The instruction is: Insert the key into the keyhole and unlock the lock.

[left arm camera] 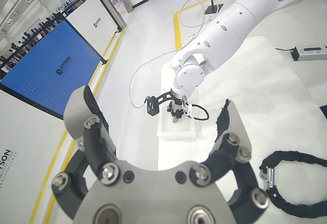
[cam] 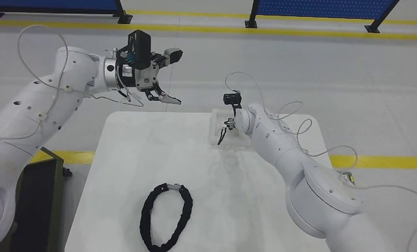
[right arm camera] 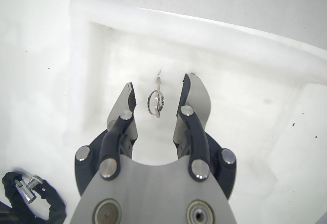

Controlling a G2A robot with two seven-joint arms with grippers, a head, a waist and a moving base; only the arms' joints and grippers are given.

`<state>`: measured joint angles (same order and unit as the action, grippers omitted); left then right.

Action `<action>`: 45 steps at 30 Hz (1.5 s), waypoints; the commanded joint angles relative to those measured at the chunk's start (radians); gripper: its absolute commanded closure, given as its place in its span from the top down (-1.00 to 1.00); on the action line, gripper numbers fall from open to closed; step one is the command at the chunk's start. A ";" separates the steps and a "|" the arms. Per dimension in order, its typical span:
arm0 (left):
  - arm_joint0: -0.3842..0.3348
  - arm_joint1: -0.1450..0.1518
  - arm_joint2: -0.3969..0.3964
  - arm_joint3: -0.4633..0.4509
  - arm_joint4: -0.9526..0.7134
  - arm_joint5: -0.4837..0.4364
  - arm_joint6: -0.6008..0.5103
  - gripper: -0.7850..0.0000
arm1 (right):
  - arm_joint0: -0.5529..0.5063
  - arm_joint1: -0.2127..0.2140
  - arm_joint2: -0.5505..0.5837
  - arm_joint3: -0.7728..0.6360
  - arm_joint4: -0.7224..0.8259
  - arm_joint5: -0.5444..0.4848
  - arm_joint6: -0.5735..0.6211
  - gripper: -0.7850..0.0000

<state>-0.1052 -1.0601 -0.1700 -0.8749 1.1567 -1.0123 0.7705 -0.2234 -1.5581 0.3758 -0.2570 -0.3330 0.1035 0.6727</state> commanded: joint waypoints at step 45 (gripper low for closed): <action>0.000 0.000 0.000 0.000 0.000 0.000 0.000 1.00 | -0.041 0.096 0.134 -0.256 -0.167 0.108 0.151 -1.00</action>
<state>-0.1052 -1.0601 -0.1700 -0.8748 1.1567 -1.0123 0.7705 -0.2615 -1.4660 0.5077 -0.4973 -0.4924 0.2034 0.8167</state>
